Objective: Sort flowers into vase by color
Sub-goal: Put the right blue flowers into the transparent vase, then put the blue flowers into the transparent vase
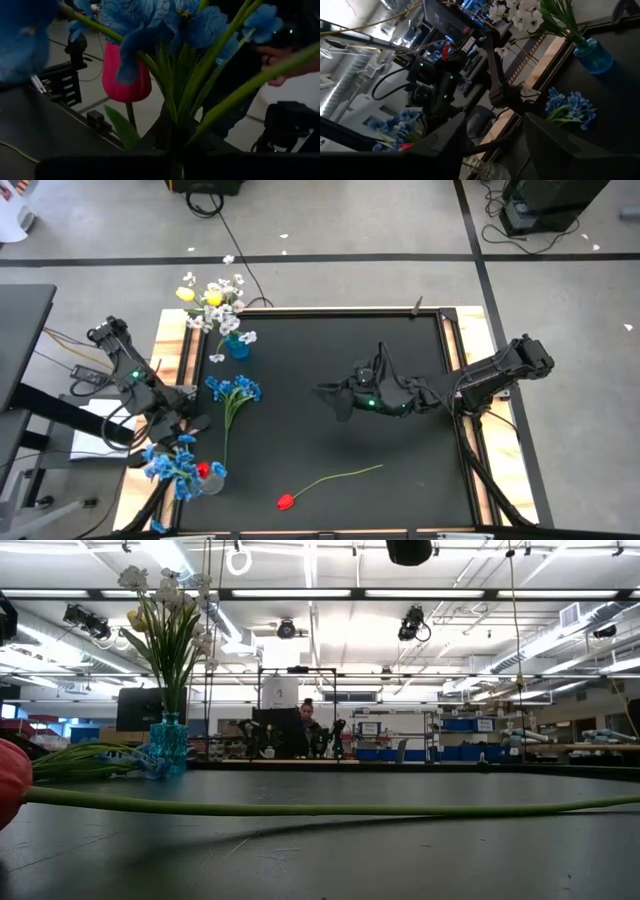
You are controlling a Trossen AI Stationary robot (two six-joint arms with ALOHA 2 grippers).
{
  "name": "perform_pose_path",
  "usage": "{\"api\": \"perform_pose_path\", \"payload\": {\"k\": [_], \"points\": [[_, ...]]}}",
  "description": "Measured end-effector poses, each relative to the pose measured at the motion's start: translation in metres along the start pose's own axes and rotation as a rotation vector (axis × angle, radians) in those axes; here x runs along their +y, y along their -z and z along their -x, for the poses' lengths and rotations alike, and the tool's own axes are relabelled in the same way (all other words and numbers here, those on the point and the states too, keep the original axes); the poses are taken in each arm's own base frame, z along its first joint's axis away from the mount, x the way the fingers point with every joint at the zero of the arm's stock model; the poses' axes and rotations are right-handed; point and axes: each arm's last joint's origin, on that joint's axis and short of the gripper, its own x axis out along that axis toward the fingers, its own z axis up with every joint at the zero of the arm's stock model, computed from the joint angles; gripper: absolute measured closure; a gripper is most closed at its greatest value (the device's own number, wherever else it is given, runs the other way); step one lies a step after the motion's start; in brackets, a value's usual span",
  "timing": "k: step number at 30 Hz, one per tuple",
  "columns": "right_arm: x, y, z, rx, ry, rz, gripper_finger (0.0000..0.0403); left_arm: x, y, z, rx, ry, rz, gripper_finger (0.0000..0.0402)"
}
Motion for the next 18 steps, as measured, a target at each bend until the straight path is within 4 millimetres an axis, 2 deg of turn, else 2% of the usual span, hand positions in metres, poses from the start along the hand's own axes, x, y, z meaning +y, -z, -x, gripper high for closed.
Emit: {"api": "perform_pose_path", "payload": {"k": [18], "points": [[0.0011, 0.0009, 0.0007, 0.005, -0.008, -0.01, 0.0199, 0.0001, -0.0014, 0.0, -0.015, -0.001, 0.402, 0.0257]]}}
